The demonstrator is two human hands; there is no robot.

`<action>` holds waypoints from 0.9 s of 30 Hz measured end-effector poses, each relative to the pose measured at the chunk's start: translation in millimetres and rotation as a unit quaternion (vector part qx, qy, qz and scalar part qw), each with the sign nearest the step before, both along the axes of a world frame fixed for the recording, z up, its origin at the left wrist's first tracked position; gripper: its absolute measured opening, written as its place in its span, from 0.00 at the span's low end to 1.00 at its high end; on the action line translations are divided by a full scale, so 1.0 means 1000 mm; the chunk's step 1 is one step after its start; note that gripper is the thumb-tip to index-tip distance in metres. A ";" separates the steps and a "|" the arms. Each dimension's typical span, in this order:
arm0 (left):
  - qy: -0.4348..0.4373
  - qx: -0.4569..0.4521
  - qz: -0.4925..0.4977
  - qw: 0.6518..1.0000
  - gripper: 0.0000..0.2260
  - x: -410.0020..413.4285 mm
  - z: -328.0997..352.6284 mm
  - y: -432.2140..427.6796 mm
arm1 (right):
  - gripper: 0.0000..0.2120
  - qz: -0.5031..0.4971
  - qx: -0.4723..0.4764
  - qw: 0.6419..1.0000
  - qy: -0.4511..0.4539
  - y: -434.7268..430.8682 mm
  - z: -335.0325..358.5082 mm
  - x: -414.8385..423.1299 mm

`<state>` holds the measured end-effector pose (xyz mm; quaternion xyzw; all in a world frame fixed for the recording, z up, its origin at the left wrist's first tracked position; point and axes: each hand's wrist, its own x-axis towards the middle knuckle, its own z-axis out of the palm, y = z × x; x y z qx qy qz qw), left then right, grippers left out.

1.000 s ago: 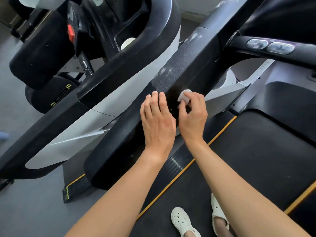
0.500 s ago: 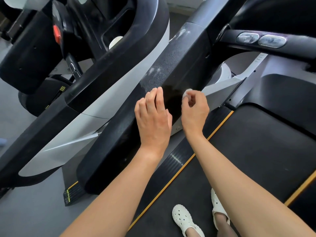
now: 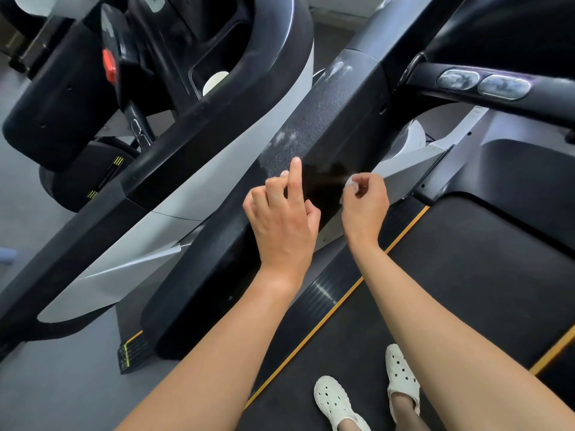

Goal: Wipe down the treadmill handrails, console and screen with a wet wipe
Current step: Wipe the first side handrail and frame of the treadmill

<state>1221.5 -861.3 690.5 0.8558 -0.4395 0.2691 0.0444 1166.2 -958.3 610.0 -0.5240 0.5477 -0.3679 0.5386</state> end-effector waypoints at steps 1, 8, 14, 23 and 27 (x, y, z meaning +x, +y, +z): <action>-0.001 0.001 0.002 1.000 0.30 0.000 0.000 0.000 | 0.05 -0.017 -0.026 0.999 -0.021 -0.001 0.009 0.001; 0.007 0.006 0.006 1.000 0.30 -0.001 0.001 -0.001 | 0.06 -0.006 -0.032 0.999 -0.011 -0.004 0.004 -0.001; 0.008 0.004 0.002 1.000 0.31 -0.001 0.001 -0.001 | 0.05 -0.004 0.002 1.000 -0.007 -0.007 0.012 -0.001; 0.016 0.000 -0.002 1.000 0.31 -0.002 0.001 0.001 | 0.05 -0.020 0.013 1.000 -0.005 -0.004 0.017 0.002; 0.029 0.006 0.000 1.000 0.32 -0.003 0.004 0.002 | 0.03 -0.010 -0.045 0.998 -0.048 -0.004 0.045 0.001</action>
